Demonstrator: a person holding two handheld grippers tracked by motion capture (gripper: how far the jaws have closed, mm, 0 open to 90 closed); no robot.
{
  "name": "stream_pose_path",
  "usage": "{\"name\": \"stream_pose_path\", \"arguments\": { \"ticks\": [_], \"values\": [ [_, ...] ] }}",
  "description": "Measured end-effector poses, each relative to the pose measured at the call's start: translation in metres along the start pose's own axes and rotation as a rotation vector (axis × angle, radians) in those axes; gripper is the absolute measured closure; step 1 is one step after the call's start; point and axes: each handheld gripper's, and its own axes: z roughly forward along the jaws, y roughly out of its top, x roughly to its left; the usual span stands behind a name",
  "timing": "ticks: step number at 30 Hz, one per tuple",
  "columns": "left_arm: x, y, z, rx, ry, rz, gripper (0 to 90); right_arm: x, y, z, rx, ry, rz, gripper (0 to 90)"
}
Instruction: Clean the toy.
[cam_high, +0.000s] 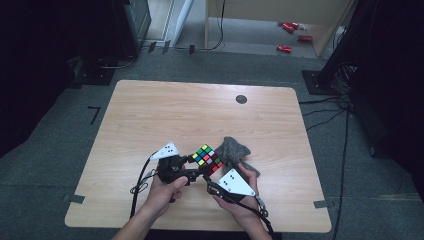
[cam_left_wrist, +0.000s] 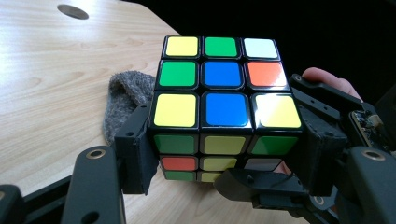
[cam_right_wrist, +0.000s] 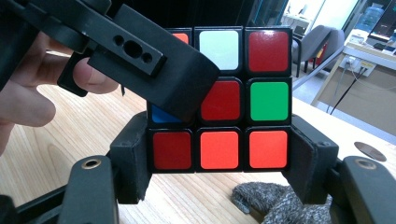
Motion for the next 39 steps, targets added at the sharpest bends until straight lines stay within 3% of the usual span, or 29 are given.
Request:
{"name": "stream_pose_path", "arguments": {
  "ticks": [5, 9, 12, 18, 24, 28, 31, 39],
  "values": [
    [0.002, 0.0, 0.0, -0.001, -0.013, -0.009, 34.1, 0.0, 0.0, 0.0, 0.013, 0.003, 0.006, 34.8],
    [0.005, 0.004, -0.006, -0.041, -0.034, -0.016, 30.6, -0.002, -0.001, 0.0, 0.024, 0.016, 0.013, 34.8],
    [0.006, 0.007, -0.013, -0.072, -0.033, 0.006, 24.2, -0.004, -0.002, 0.0, 0.054, 0.006, 0.018, 34.8],
    [0.012, 0.011, -0.024, -0.1, 0.012, 0.067, 14.0, -0.017, -0.003, -0.002, 0.07, -0.01, 0.072, 34.9],
    [0.012, 0.006, -0.023, -0.071, 0.058, 0.195, 11.2, -0.032, 0.001, -0.009, 0.064, -0.01, 0.147, 34.9],
    [0.003, -0.001, -0.016, -0.027, 0.1, 0.35, 11.0, -0.038, 0.006, -0.013, 0.057, 0.01, 0.204, 34.9],
    [-0.006, -0.008, -0.009, -0.001, 0.135, 0.461, 12.7, -0.041, 0.009, -0.015, 0.058, 0.039, 0.25, 34.9],
    [-0.015, -0.02, 0.0, 0.019, 0.236, 0.655, 13.9, -0.041, 0.017, -0.016, 0.097, 0.134, 0.332, 34.8]
  ]
}}
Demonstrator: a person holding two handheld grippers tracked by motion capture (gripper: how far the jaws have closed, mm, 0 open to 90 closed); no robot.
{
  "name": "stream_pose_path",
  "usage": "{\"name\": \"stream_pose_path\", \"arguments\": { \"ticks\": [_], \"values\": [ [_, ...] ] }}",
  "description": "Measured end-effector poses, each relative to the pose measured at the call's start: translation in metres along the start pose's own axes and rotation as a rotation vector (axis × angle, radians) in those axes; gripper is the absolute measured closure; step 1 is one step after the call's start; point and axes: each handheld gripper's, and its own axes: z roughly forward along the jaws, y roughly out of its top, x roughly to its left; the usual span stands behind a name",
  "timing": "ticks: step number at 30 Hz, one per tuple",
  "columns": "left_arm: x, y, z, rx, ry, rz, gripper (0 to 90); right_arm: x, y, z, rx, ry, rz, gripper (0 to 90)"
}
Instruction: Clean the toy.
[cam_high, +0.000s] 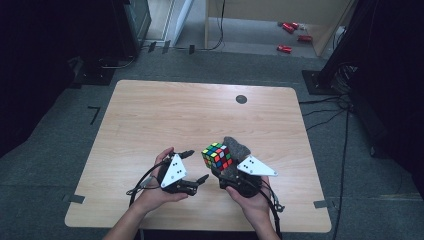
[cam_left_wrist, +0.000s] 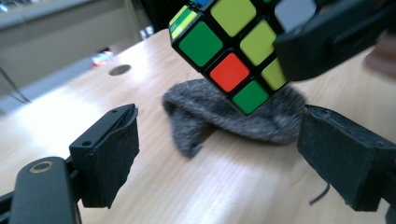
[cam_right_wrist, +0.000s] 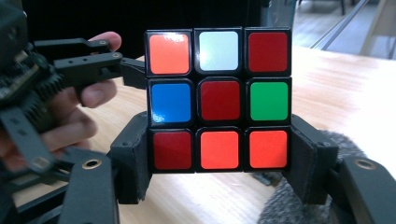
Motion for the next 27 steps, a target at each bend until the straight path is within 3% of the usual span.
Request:
{"name": "stream_pose_path", "arguments": {
  "ticks": [2, 12, 17, 23, 27],
  "values": [
    [-0.002, -0.001, 0.001, 0.001, 0.008, 0.032, 13.9, 0.001, 0.001, 0.0, 0.01, 0.013, 0.012, 34.8],
    [-0.005, -0.001, 0.0, -0.023, 0.051, 0.078, 14.2, 0.008, 0.0, 0.004, 0.044, 0.048, 0.01, 34.8],
    [-0.01, -0.003, 0.001, -0.04, 0.101, 0.14, 14.3, 0.011, 0.0, 0.005, 0.051, 0.056, 0.01, 34.8],
    [-0.011, -0.005, 0.004, -0.032, 0.104, 0.166, 14.3, 0.011, 0.001, 0.005, 0.065, 0.074, 0.029, 34.8],
    [-0.013, -0.006, 0.004, -0.06, 0.108, 0.201, 15.9, 0.011, 0.0, 0.006, 0.075, 0.083, 0.034, 34.8]
  ]
}}
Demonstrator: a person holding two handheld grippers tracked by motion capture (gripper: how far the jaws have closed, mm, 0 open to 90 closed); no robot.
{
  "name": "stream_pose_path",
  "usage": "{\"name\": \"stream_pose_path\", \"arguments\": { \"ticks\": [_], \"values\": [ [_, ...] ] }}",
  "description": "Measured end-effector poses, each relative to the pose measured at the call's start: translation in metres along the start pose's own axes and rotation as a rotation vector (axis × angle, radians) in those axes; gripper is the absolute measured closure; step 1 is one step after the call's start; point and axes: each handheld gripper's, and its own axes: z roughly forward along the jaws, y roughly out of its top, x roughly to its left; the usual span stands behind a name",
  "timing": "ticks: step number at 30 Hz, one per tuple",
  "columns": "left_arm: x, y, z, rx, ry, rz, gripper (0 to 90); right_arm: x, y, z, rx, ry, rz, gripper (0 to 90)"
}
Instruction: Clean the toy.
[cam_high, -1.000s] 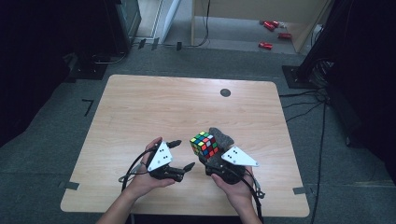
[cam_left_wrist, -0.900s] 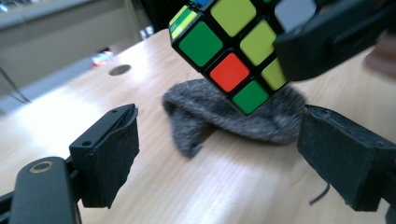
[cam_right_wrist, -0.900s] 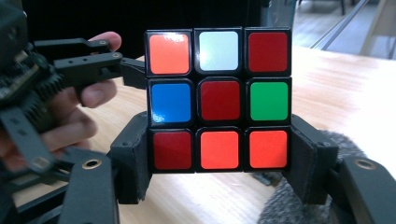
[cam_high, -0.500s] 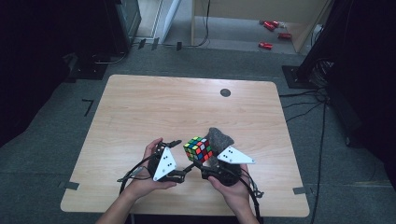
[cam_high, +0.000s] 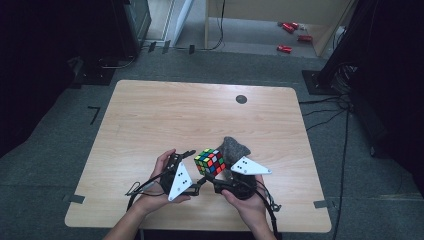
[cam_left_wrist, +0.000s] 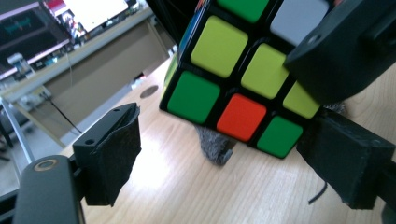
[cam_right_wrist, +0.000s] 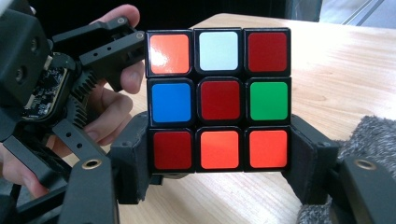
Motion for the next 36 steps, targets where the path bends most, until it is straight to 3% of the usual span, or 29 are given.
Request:
{"name": "stream_pose_path", "arguments": {
  "ticks": [5, 15, 17, 22, 24, 30, 36],
  "values": [
    [-0.005, -0.003, 0.001, -0.001, 0.048, 0.092, 23.4, -0.002, 0.001, 0.001, 0.022, 0.025, 0.04, 34.8],
    [-0.012, -0.004, 0.003, -0.008, 0.071, 0.164, 26.6, -0.005, 0.0, 0.003, 0.053, 0.034, 0.078, 34.8],
    [-0.015, -0.004, 0.002, -0.021, 0.092, 0.2, 28.8, -0.005, 0.0, 0.003, 0.052, 0.038, 0.084, 34.8],
    [-0.017, -0.005, 0.002, -0.026, 0.095, 0.216, 32.1, -0.008, 0.001, 0.002, 0.05, 0.052, 0.1, 34.7],
    [-0.018, -0.006, 0.002, -0.027, 0.101, 0.24, 34.3, -0.009, 0.001, 0.003, 0.052, 0.051, 0.111, 34.7],
    [-0.018, -0.007, 0.001, -0.017, 0.094, 0.237, 34.6, -0.014, 0.0, 0.004, 0.057, 0.08, 0.133, 34.5],
    [-0.012, -0.005, -0.001, 0.015, 0.053, 0.144, 34.7, -0.011, 0.002, -0.002, 0.004, 0.068, 0.098, 27.1]
  ]
}}
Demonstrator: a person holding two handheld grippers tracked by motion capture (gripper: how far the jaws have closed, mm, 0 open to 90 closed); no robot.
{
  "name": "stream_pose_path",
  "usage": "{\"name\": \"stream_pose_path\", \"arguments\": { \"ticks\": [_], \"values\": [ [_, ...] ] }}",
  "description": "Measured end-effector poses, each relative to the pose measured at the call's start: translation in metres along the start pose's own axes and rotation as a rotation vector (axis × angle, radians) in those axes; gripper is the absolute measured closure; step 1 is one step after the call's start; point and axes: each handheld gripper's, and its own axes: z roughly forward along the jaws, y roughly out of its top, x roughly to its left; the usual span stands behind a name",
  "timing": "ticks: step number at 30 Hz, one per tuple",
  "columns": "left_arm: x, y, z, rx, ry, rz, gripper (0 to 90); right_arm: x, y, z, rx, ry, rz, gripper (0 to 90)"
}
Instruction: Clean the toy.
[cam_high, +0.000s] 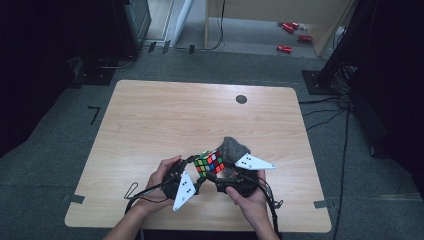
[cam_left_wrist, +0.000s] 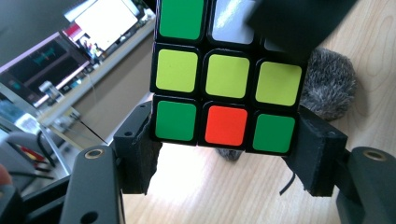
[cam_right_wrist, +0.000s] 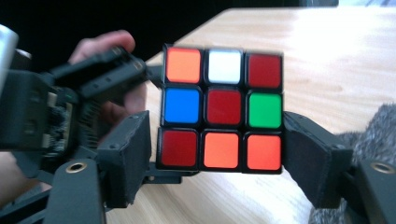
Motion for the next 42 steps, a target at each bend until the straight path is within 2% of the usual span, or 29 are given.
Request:
{"name": "stream_pose_path", "arguments": {
  "ticks": [4, 5, 6, 7, 9, 13, 18, 19, 20, 21, 22, 23, 25, 28, 32, 34, 36, 39, 42],
  "values": [
    [0.007, 0.0, -0.001, 0.02, -0.042, -0.097, 34.7, -0.003, 0.003, -0.009, -0.066, 0.015, -0.004, 26.3],
    [0.007, 0.0, -0.001, 0.02, -0.042, -0.097, 34.8, -0.003, 0.003, -0.009, -0.066, 0.015, -0.004, 26.3],
    [0.01, 0.0, -0.001, 0.029, -0.057, -0.136, 34.8, -0.004, 0.004, -0.011, -0.083, 0.008, -0.014, 25.4],
    [0.013, 0.0, -0.001, 0.039, -0.071, -0.164, 34.8, -0.006, 0.005, -0.015, -0.114, -0.023, -0.04, 25.9],
    [0.015, -0.001, -0.001, 0.055, -0.076, -0.186, 34.8, -0.009, 0.004, -0.017, -0.125, -0.054, -0.071, 28.9],
    [0.019, -0.002, 0.0, 0.074, -0.106, -0.244, 34.8, -0.016, -0.001, -0.018, -0.135, -0.162, -0.161, 31.8],
    [0.031, -0.005, -0.001, 0.075, -0.139, -0.347, 34.8, -0.028, -0.008, -0.015, -0.079, -0.258, -0.206, 32.8],
    [0.031, -0.005, -0.001, 0.075, -0.139, -0.347, 34.8, -0.028, -0.008, -0.015, -0.079, -0.258, -0.206, 32.8],
    [0.034, -0.006, -0.001, 0.074, -0.152, -0.372, 34.8, -0.034, -0.012, -0.012, -0.046, -0.296, -0.223, 33.0],
    [0.038, -0.008, -0.001, 0.072, -0.169, -0.417, 34.8, -0.036, -0.014, -0.011, -0.035, -0.309, -0.225, 33.0],
    [0.041, -0.009, -0.002, 0.072, -0.18, -0.444, 34.8, -0.038, -0.015, -0.01, -0.025, -0.32, -0.229, 33.3],
    [0.041, -0.009, -0.002, 0.072, -0.18, -0.444, 34.8, -0.038, -0.015, -0.01, -0.025, -0.32, -0.229, 33.3],
    [0.048, -0.012, -0.003, 0.061, -0.198, -0.506, 34.8, -0.045, -0.021, -0.005, 0.029, -0.357, -0.255, 36.9],
    [0.051, -0.013, -0.004, 0.062, -0.199, -0.522, 34.8, -0.05, -0.026, -0.001, 0.064, -0.376, -0.258, 40.3],
    [0.053, -0.014, -0.003, 0.068, -0.206, -0.549, 34.8, -0.058, -0.036, 0.007, 0.142, -0.41, -0.259, 44.8],
    [0.054, -0.014, -0.003, 0.076, -0.208, -0.553, 34.9, -0.063, -0.042, 0.012, 0.198, -0.433, -0.25, 50.5],
    [0.053, -0.014, -0.003, 0.083, -0.208, -0.554, 34.8, -0.067, -0.046, 0.014, 0.228, -0.429, -0.233, 61.1],
    [0.053, -0.013, -0.002, 0.104, -0.203, -0.543, 34.8, -0.069, -0.044, 0.011, 0.227, -0.393, -0.203, 74.2],
    [0.05, -0.013, 0.002, 0.142, -0.217, -0.525, 34.9, -0.067, -0.038, 0.005, 0.183, -0.369, -0.181, 76.4]
  ]
}}
